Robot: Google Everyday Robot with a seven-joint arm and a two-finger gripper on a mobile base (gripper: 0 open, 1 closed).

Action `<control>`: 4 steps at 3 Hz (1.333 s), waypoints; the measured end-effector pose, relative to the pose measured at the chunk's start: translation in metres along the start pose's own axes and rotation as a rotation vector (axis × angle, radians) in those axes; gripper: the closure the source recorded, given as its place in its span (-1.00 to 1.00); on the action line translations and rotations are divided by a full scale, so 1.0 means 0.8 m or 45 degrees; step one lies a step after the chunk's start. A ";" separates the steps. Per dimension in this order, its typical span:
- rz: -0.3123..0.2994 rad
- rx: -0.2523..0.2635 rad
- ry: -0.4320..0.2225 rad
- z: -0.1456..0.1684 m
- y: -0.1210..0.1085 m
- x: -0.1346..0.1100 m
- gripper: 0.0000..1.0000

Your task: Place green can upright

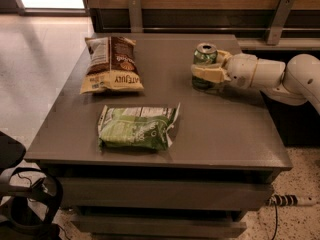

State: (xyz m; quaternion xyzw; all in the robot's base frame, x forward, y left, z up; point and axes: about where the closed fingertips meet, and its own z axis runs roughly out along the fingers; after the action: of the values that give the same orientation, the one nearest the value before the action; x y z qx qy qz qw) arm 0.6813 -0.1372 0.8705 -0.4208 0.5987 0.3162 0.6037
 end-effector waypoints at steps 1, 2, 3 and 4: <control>0.000 0.000 0.000 0.000 0.000 0.000 0.11; 0.000 0.000 0.000 0.000 0.000 -0.001 -0.35; 0.000 -0.001 0.000 0.000 0.000 -0.001 -0.82; 0.000 -0.005 -0.001 0.003 0.001 -0.002 -1.00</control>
Offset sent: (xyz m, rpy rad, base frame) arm 0.0000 0.0001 0.0001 0.0000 0.0000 0.0002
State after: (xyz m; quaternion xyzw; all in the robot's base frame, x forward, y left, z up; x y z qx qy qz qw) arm 0.6814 -0.1345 0.8717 -0.4219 0.5978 0.3176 0.6031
